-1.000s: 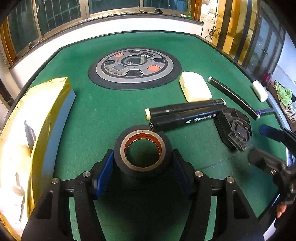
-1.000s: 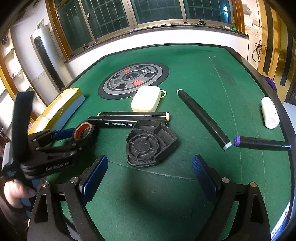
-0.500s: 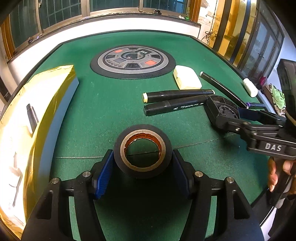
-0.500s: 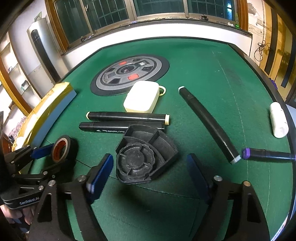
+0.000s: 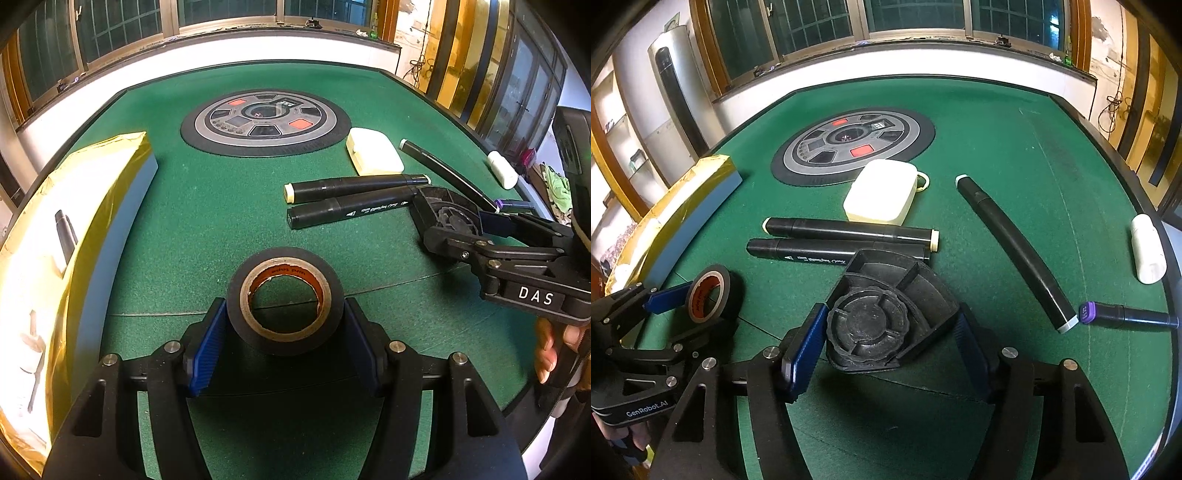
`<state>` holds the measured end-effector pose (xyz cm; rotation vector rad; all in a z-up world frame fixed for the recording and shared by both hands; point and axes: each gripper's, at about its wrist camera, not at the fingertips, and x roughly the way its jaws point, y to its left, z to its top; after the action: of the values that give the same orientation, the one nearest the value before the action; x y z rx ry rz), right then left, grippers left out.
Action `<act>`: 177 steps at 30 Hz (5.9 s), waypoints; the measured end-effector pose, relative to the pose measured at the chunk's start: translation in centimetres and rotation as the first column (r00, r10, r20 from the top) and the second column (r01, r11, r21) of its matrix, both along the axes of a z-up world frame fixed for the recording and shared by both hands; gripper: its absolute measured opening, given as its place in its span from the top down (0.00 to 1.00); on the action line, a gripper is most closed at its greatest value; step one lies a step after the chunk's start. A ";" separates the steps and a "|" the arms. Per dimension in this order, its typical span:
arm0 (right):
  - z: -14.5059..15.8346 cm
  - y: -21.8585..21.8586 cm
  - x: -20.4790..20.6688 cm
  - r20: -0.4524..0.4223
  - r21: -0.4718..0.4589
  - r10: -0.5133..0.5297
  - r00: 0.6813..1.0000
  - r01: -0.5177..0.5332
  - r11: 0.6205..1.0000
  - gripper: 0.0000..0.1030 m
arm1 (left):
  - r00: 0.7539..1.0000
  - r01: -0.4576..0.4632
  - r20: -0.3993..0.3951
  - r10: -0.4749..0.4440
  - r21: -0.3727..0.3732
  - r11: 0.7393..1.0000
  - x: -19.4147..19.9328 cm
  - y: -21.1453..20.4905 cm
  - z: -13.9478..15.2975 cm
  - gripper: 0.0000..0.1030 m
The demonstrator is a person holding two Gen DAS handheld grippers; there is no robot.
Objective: Organize rigid objects
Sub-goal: 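Grasp the black round plastic cover with the right tool while the left tool holds the tape, then carry the tape roll with the left tool and the black cover with the right tool to the tray, then lower the cover into the tray and open the right tool while the left tool releases the tape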
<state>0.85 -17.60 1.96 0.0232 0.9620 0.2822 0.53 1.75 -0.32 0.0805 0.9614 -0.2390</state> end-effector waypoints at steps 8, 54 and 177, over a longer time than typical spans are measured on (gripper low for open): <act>1.0 0.5 -0.6 0.027 0.013 0.019 0.999 -0.019 1.000 0.39 | 1.000 -0.001 0.004 0.001 0.003 1.000 -0.1 0.0 0.0 0.41; 2.9 2.6 -1.9 0.075 0.024 0.068 0.995 -0.070 0.997 0.39 | 0.999 -0.044 0.023 0.045 -0.038 0.998 -0.8 1.1 1.2 0.41; 2.8 34.4 7.3 -0.058 0.057 0.597 0.800 -0.594 0.802 0.39 | 0.949 -0.311 -0.094 0.302 -0.112 0.944 -2.9 18.3 0.0 0.41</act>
<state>8.15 16.83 4.76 -0.2461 1.0192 0.8919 -2.41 20.03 -0.37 -0.1949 1.0178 -0.0138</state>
